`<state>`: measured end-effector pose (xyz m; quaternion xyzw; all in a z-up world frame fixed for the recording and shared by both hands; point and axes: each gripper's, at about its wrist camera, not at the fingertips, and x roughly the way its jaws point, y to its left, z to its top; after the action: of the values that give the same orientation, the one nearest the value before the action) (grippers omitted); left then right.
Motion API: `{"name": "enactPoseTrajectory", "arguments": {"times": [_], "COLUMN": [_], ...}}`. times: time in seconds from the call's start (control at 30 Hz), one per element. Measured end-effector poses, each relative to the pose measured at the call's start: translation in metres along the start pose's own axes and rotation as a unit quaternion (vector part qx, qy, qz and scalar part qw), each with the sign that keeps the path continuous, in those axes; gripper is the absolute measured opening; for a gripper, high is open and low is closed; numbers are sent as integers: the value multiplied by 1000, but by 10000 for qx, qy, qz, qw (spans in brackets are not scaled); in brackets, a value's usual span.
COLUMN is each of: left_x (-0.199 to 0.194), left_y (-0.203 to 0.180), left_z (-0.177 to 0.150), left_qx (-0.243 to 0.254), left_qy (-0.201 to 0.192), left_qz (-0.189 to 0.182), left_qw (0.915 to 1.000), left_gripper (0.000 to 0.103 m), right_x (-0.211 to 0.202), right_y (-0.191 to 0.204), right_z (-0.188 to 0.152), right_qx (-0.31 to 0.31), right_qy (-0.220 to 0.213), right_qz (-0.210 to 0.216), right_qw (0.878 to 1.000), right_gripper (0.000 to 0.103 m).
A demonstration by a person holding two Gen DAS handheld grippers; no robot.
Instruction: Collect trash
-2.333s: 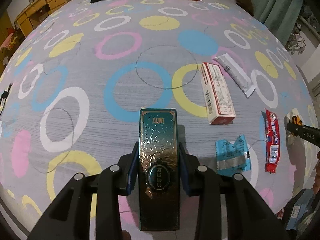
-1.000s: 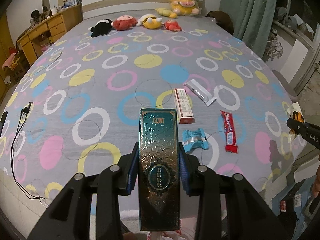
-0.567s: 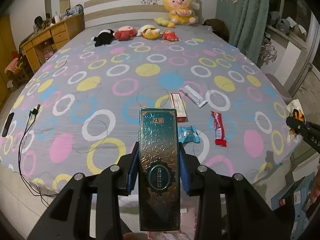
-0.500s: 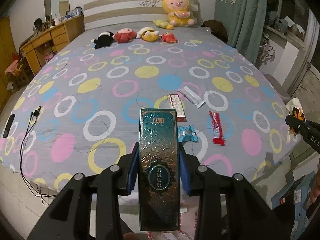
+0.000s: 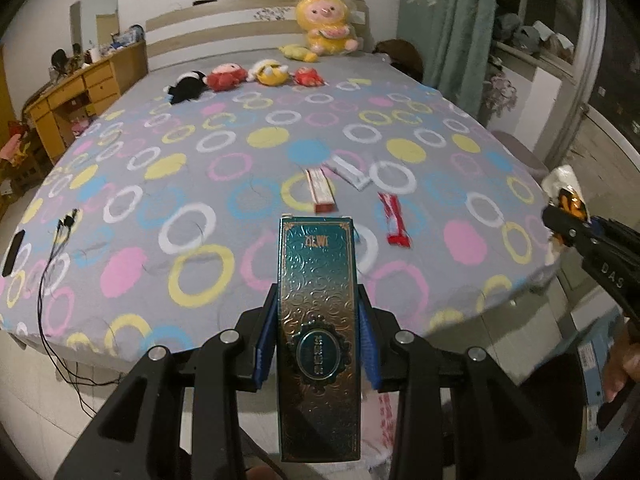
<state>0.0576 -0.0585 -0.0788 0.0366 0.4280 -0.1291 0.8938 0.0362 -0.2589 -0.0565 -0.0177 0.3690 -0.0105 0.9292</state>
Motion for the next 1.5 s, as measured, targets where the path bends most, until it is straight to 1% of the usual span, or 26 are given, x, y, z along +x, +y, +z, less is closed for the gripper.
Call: {"name": "enactPoseTrajectory", "arguments": {"times": [0.17, 0.23, 0.37, 0.63, 0.83, 1.03, 1.17, 1.23, 1.33, 1.4, 1.5], "left_x": [1, 4, 16, 48, 77, 116, 135, 147, 168, 175, 188], "left_y": [-10, -10, -10, -13, -15, -15, -18, -17, -16, -14, -10], "left_z": [-31, -41, -65, -112, -141, -171, -185, -190, -199, -203, -211], "left_qx": [96, 56, -1, 102, 153, 169, 237, 196, 204, 185, 99], "left_qy": [171, 277, 493, 952, 1364, 1841, 2052, 2181, 2411, 2482, 2673], "left_qz": [-45, -78, -114, -5, 20, -27, -86, -135, -112, -123, -125], "left_qw": [9998, 9996, 9987, 9954, 9905, 9828, 9784, 9756, 9702, 9685, 9635], "left_gripper": [35, 35, 35, 35, 35, 35, 35, 35, 35, 35, 35], "right_x": [-11, -11, -3, 22, 53, 96, 123, 137, 157, 171, 188], "right_y": [20, 27, 40, 61, 76, 83, 86, 88, 91, 93, 95], "right_z": [-30, -43, -64, -103, -135, -168, -187, -194, -201, -206, -213], "right_qx": [-64, -52, -97, -145, -142, -38, 43, 95, 111, 143, 200], "right_qy": [-153, -129, 71, 500, 1003, 1551, 1931, 2105, 2352, 2503, 2666], "right_qz": [24, 77, 165, 282, 434, 466, 526, 567, 569, 575, 608], "right_qw": [9999, 9999, 9998, 9982, 9939, 9868, 9797, 9759, 9702, 9664, 9617], "right_gripper": [13, 13, 13, 13, 13, 13, 13, 13, 13, 14, 14]}}
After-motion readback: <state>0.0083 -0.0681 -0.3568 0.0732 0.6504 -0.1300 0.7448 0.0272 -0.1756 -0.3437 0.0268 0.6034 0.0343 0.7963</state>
